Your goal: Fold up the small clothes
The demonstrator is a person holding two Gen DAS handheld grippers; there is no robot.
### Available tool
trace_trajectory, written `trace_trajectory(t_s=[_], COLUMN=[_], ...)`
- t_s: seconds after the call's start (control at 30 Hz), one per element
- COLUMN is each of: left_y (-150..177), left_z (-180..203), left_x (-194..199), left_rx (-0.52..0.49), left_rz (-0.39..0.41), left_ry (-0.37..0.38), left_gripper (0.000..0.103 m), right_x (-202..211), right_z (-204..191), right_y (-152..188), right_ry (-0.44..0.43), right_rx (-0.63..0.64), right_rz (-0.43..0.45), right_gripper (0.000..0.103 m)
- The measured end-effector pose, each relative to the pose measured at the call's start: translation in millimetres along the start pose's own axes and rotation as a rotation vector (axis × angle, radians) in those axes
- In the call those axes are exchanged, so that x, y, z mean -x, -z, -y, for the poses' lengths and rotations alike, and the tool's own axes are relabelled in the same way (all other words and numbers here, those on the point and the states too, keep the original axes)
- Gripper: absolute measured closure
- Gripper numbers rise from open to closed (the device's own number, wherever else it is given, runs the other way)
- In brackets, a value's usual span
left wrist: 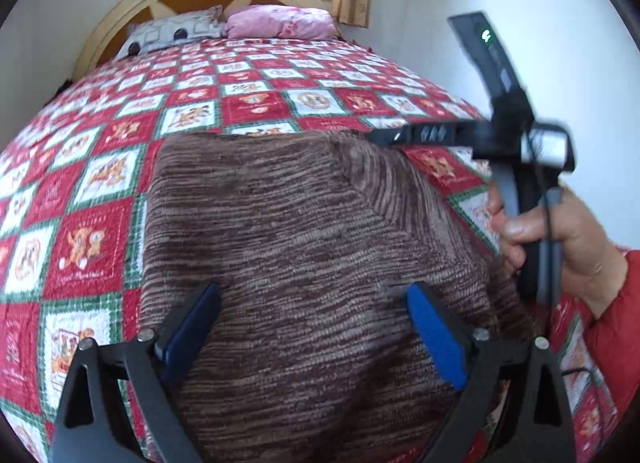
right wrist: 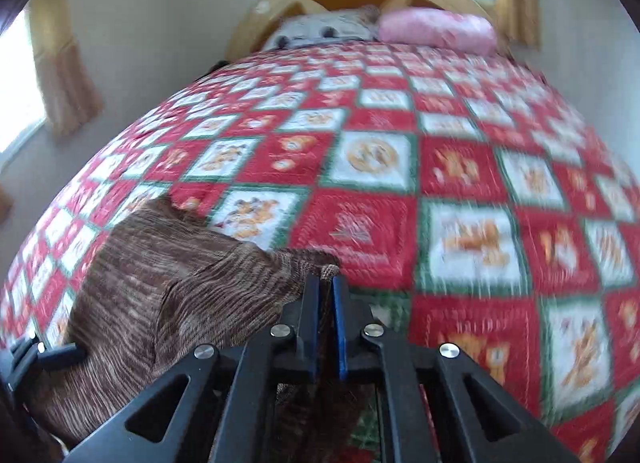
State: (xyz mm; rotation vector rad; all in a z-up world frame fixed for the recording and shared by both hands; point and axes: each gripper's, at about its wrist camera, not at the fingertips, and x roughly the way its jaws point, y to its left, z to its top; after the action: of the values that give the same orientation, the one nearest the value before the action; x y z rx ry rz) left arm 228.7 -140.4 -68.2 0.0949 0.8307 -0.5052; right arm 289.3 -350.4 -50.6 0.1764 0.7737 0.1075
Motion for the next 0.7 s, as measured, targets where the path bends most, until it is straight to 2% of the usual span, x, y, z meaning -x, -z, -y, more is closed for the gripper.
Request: trace_trajectory(t_s=[0.07, 0.13, 0.2, 0.27, 0.3, 0.4, 0.5, 0.57, 0.6, 0.7], left_y=[2, 3, 4, 8, 11, 21, 32, 40, 44, 47], left_z=[-3, -15, -26, -45, -55, -79, -99, -107, -108, -107], left_x=[8, 19, 33, 53, 63, 74, 79, 82, 85, 89], left_rx=[0.003, 0.052, 0.099, 0.156, 0.185, 0.253, 0.33, 0.37, 0.38, 0.37], left_rz=[0.018, 0.026, 0.044, 0.092, 0.113, 0.122, 0.1, 0.089, 0.087, 0.088], left_ry=[0.017, 0.068, 0.106, 0.116, 0.109, 0.062, 0.037, 0.041, 0.037, 0.018], left_gripper=[0.007, 0.007, 0.007, 0.006, 0.006, 0.006, 0.006, 0.006, 0.006, 0.006], right_x=[27, 53, 80, 101, 111, 121, 121, 110, 102, 86], right_z=[17, 24, 22, 10, 2, -27, -55, -70, -75, -82], right_y=[3, 11, 28, 47, 60, 92, 115, 124, 127, 136], right_ry=[-0.043, -0.126, -0.196, -0.255, -0.281, -0.359, -0.352, -0.305, -0.275, -0.287], right_rx=[-0.119, -0.199, -0.235, -0.231, -0.229, -0.214, -0.151, -0.118, -0.115, -0.137], right_rz=[0.066, 0.08, 0.08, 0.081, 0.084, 0.031, -0.007, -0.045, -0.069, -0.089], right_gripper=[0.096, 0.094, 0.08, 0.043, 0.037, 0.035, 0.035, 0.035, 0.035, 0.037])
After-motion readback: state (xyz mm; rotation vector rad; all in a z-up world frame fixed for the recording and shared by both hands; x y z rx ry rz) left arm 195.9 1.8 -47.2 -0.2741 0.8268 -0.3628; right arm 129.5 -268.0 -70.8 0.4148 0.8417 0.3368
